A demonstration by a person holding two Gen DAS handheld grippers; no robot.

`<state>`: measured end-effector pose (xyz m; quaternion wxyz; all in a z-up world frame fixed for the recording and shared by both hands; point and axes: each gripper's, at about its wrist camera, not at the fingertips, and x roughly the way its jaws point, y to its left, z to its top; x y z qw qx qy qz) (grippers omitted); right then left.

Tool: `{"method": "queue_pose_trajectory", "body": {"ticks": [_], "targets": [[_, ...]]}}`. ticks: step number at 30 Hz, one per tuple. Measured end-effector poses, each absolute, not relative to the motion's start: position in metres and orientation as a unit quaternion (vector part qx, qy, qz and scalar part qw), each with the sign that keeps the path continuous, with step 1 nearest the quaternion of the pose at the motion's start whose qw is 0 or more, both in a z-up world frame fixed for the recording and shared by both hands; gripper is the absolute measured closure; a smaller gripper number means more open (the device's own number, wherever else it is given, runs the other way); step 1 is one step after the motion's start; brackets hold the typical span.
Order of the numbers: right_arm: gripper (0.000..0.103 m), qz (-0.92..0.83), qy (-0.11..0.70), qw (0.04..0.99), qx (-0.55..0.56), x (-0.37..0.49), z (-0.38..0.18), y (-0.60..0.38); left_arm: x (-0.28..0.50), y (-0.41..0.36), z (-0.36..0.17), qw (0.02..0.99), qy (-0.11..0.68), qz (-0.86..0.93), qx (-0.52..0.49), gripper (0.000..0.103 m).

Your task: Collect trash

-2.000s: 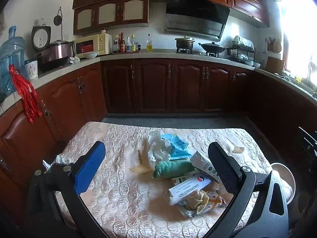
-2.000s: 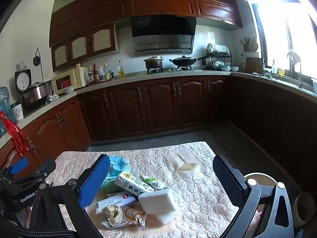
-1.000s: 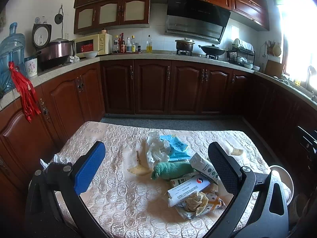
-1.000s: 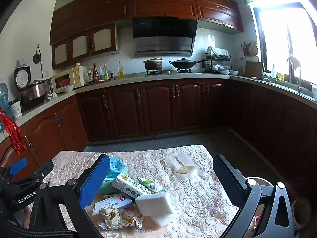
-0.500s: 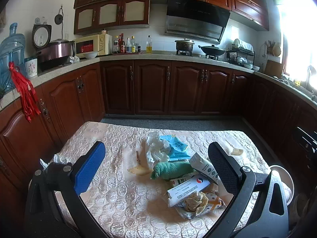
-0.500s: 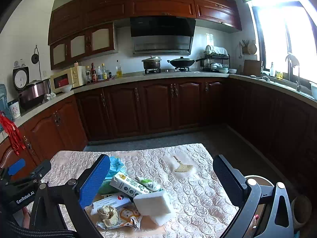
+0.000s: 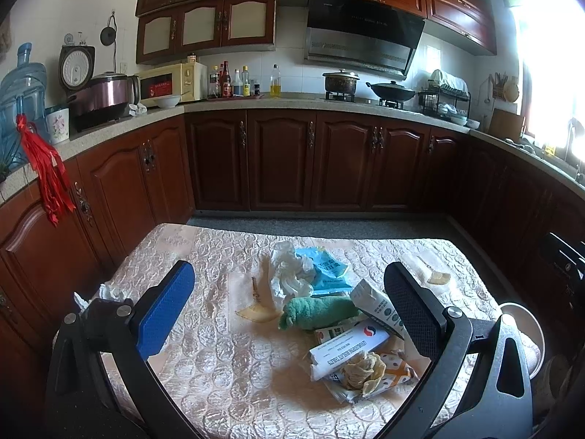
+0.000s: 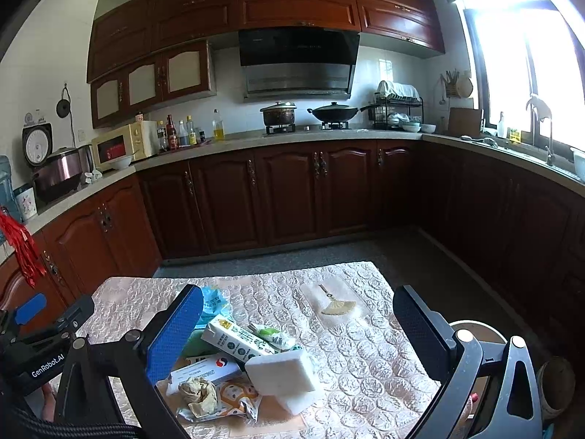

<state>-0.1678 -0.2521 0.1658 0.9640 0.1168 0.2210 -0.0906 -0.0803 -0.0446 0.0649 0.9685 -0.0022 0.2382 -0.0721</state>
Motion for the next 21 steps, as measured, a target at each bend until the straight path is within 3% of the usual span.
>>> {"method": "queue_pose_trajectory", "body": {"ticks": [21], "targets": [[0.0,-0.09,0.23,0.962,0.118,-0.1649,0.1616,-0.2549,-0.0785,-0.0442,0.0625,0.968,0.242,-0.071,-0.002,0.0]]}}
